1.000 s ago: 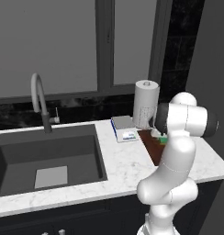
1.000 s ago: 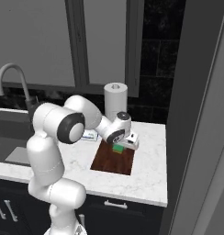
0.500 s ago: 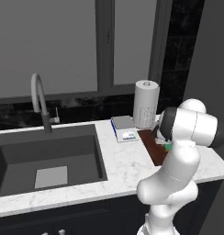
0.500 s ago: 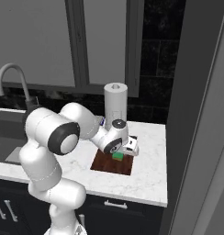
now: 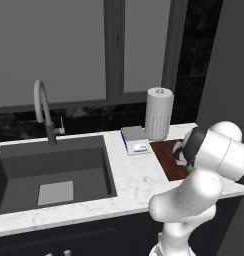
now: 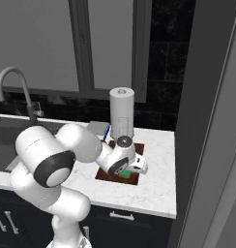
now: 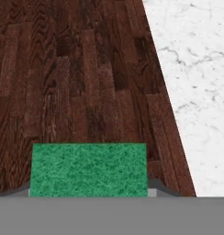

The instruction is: Pick up the sponge from the counter and clean the cutting board by briefly scrubbing or pressing down on the cutting board. Once finished, release the sponge.

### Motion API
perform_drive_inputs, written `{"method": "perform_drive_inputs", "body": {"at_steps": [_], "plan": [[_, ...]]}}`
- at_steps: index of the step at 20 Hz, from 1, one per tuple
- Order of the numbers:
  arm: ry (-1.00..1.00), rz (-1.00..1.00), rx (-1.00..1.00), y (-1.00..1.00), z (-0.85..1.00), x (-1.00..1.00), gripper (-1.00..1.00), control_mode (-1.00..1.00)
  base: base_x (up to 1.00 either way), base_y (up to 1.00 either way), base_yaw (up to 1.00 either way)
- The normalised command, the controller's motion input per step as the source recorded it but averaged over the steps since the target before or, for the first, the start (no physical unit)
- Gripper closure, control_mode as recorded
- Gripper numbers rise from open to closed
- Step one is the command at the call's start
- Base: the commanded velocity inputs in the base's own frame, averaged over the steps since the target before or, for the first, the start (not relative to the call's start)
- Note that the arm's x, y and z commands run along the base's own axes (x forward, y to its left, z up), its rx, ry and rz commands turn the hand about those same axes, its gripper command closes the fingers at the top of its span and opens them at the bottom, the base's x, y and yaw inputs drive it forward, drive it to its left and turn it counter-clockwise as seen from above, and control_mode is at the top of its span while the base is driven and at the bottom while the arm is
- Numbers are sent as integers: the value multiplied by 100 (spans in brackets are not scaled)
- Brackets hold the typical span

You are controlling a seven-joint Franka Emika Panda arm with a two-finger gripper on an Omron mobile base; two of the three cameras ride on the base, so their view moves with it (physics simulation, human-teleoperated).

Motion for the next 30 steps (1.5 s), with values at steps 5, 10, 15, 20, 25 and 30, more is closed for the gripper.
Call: {"method": "perform_drive_inputs", "body": {"at_steps": [5,10,15,20,25,30], "plan": [[-13,0,0,0,-32,-57,100,-100,0,0,0],[-7,0,0,-22,-25,11,100,-100,0,0,0],[-14,0,0,-4,-29,37,100,-100,0,0,0],[-26,0,-1,0,-51,32,100,-100,0,0,0],[-29,0,0,0,-73,29,100,-100,0,0,0],[-23,0,-2,3,-69,39,100,-100,0,0,0]]}}
